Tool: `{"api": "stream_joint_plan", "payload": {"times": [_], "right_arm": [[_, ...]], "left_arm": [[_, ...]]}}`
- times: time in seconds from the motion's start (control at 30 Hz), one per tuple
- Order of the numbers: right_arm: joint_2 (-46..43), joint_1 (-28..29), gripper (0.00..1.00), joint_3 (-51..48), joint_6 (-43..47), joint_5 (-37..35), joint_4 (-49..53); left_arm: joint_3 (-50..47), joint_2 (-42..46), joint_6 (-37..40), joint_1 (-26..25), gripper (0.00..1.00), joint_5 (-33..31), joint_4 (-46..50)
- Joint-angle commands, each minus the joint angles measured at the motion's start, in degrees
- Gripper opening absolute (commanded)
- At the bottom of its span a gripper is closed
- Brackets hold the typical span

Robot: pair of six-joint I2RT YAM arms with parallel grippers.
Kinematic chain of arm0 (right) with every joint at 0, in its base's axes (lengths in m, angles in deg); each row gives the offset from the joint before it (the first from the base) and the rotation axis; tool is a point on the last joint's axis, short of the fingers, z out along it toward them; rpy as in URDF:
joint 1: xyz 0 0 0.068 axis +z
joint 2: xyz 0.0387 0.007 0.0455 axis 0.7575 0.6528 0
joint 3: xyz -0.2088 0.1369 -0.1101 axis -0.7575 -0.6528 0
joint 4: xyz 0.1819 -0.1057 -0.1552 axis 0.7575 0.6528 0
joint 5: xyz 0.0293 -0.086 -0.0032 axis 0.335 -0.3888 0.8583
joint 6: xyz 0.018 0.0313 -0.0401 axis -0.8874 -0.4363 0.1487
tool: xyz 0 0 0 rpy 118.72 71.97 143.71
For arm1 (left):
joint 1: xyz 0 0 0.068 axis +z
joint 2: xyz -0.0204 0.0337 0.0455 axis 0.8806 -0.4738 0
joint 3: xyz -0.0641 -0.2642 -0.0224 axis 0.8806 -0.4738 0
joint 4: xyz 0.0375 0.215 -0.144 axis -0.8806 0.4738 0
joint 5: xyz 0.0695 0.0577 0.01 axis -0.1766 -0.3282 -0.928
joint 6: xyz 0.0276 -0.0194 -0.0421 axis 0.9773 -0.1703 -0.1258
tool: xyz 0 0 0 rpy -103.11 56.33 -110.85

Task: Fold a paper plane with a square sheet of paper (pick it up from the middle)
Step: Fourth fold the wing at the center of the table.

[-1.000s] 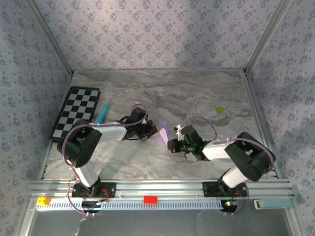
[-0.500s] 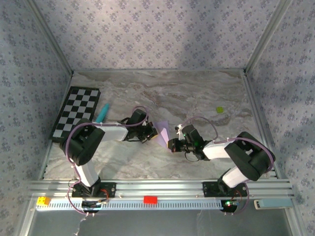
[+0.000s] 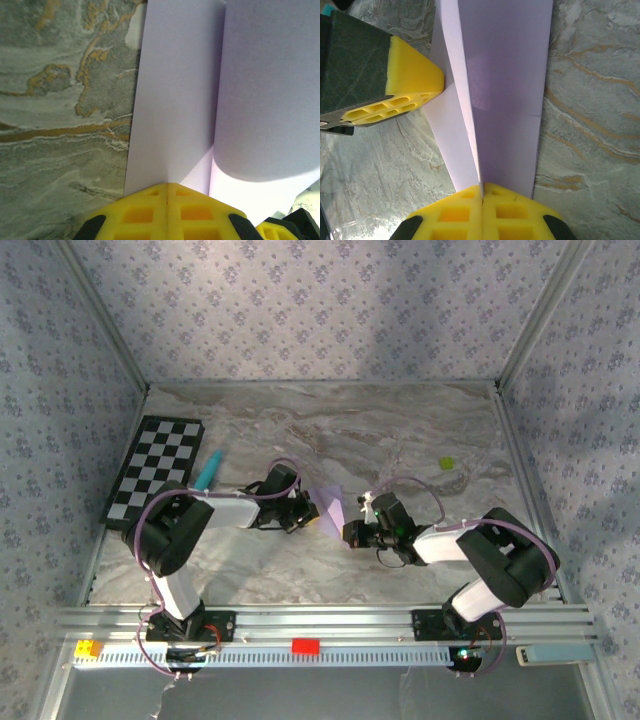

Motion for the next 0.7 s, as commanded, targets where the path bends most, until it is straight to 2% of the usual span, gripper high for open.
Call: {"api": "stream_joint_plan", "payload": {"times": [0.0,0.67], "right_arm": [[0.3,-0.5,0.00,-0.7,-0.8,0.9,0.9],[3.9,-3.0,0.00,0.3,-1.9,8.0,-0.4]], "left_arm": [[-1.7,0.3,0.7,-0.2,0.01,-1.6,3.4],[0.1,1.0,2.3,-0.3,0.03,-2.0,4.5]]}}
